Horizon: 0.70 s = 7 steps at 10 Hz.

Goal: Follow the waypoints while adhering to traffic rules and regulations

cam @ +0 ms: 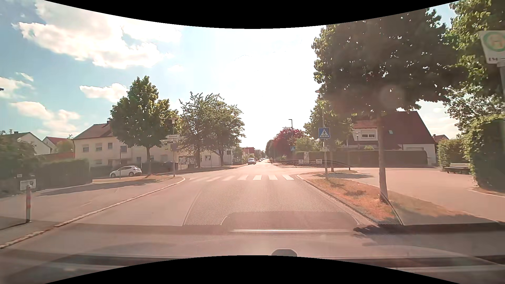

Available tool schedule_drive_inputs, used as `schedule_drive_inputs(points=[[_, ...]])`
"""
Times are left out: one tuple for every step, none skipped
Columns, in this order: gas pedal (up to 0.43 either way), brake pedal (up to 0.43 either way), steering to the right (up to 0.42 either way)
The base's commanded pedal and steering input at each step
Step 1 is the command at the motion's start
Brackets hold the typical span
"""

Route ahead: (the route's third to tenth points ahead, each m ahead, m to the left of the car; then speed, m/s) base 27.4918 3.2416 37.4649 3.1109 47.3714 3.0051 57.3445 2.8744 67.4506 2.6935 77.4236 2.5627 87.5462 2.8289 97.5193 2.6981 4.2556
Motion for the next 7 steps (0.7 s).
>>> schedule_drive_inputs(points=[[0.059,0.000,0.000],[0.059,0.000,0.000],[0.059,0.000,0.000],[0.059,0.000,0.000],[0.059,0.000,0.000],[0.059,0.000,0.000],[0.059,0.000,0.000]])
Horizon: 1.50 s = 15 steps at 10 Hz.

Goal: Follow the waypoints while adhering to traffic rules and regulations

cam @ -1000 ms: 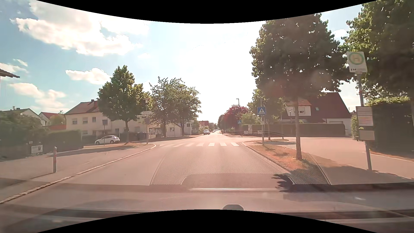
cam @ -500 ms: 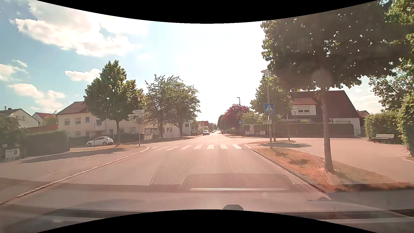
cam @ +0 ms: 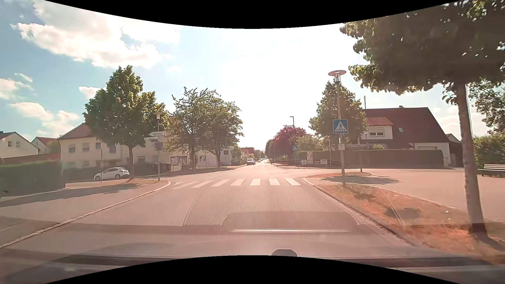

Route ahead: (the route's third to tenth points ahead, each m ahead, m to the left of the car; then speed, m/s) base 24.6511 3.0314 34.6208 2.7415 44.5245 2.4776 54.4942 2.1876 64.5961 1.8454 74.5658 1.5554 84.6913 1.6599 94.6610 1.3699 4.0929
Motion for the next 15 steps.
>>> schedule_drive_inputs(points=[[0.059,0.000,0.000],[0.059,0.000,0.000],[0.059,0.000,0.000],[0.059,0.000,0.000],[0.059,0.000,0.000],[0.059,0.000,0.000],[0.059,0.000,0.000],[0.059,0.000,0.000],[0.059,0.000,0.000],[0.059,0.000,0.000],[0.059,0.000,0.000],[0.059,0.000,0.000],[0.047,0.000,0.000],[0.039,0.000,0.000],[0.039,0.000,0.000]])
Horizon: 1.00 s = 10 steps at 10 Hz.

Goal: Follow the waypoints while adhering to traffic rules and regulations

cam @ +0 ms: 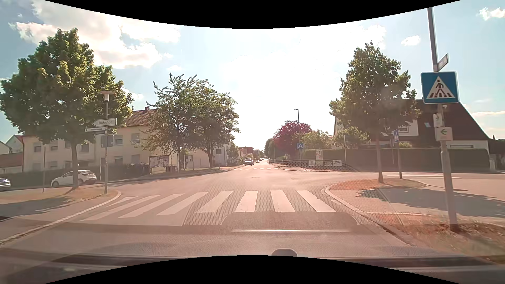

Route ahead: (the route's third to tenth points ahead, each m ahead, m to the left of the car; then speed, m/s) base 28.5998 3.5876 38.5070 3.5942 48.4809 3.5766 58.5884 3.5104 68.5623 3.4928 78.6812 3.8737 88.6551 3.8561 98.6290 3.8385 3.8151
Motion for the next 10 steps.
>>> schedule_drive_inputs(points=[[0.039,0.000,0.000],[0.008,0.000,0.000],[0.000,0.000,0.000],[0.000,0.000,0.000],[0.000,0.000,0.000],[0.000,0.000,0.000],[0.000,0.000,0.000],[0.000,0.000,0.000],[0.000,0.000,0.000],[0.000,0.000,0.000]])
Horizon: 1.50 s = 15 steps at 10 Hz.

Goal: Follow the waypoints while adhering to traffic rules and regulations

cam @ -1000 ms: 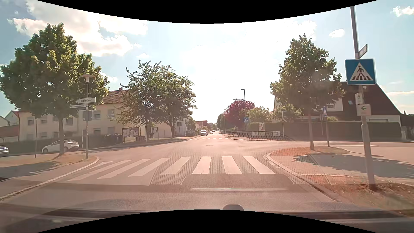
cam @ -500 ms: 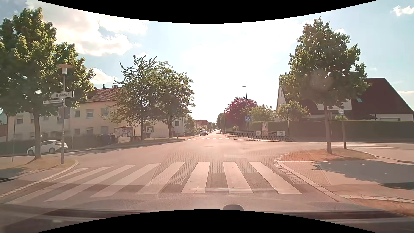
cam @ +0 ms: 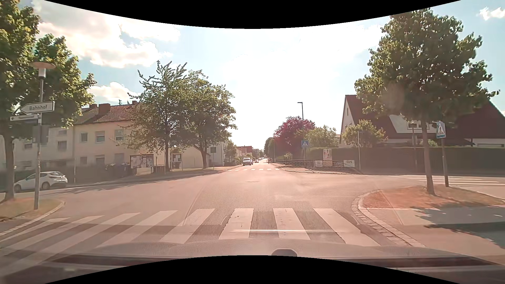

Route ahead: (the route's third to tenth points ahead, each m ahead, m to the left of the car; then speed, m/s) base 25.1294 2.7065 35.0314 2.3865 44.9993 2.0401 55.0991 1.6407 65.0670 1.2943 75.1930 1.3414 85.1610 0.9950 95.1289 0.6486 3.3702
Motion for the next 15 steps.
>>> schedule_drive_inputs(points=[[0.000,0.000,0.000],[0.000,0.000,0.000],[0.000,0.000,0.000],[0.000,0.006,0.000],[0.000,0.018,0.000],[0.000,0.043,0.000],[0.000,0.049,0.000],[0.000,0.049,0.000],[0.000,0.049,0.000],[0.000,0.049,0.000],[0.000,0.049,0.000],[0.000,0.000,0.000],[0.000,0.000,0.000],[0.000,0.000,0.000],[0.000,0.000,0.000]])
